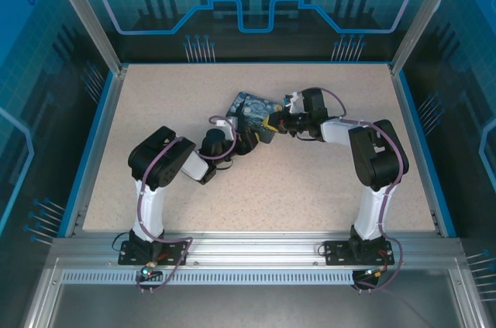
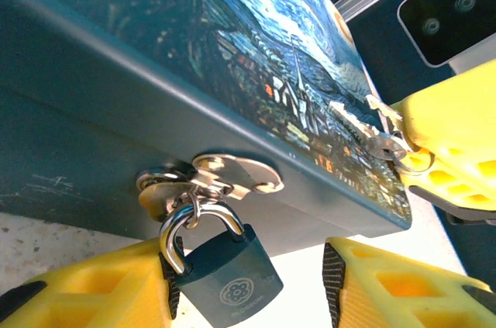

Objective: Unlock a padlock with a key

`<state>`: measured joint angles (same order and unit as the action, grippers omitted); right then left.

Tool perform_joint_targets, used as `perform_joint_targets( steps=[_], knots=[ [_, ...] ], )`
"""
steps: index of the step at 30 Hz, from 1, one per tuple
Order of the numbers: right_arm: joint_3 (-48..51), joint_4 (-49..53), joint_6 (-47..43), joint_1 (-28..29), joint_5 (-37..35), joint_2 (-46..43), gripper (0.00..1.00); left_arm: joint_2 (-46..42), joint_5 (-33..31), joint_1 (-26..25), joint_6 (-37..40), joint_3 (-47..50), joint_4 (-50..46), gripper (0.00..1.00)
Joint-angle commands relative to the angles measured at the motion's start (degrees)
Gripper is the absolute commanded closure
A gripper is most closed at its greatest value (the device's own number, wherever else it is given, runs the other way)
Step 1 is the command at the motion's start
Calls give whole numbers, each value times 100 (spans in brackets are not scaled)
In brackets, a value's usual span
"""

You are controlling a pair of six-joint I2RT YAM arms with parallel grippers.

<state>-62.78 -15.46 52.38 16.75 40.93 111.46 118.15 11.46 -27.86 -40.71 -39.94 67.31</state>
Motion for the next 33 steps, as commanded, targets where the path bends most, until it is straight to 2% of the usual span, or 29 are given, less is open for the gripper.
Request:
perform_joint_targets(
  steps=[1, 10, 21, 33],
  knots=[
    [81, 572, -190, 26, -264, 331, 100, -10, 251, 0, -299, 98, 907, 48],
    [76, 566, -181, 28, -269, 355, 100, 70, 68, 30, -471, 263, 1200, 54],
    [81, 560, -179, -1, -270, 386, 100, 137, 96, 96, -529, 82, 872, 50],
    [54, 606, -205, -14, -260, 351, 100, 540, -51, 97, -640, 93, 997, 47]
  ],
)
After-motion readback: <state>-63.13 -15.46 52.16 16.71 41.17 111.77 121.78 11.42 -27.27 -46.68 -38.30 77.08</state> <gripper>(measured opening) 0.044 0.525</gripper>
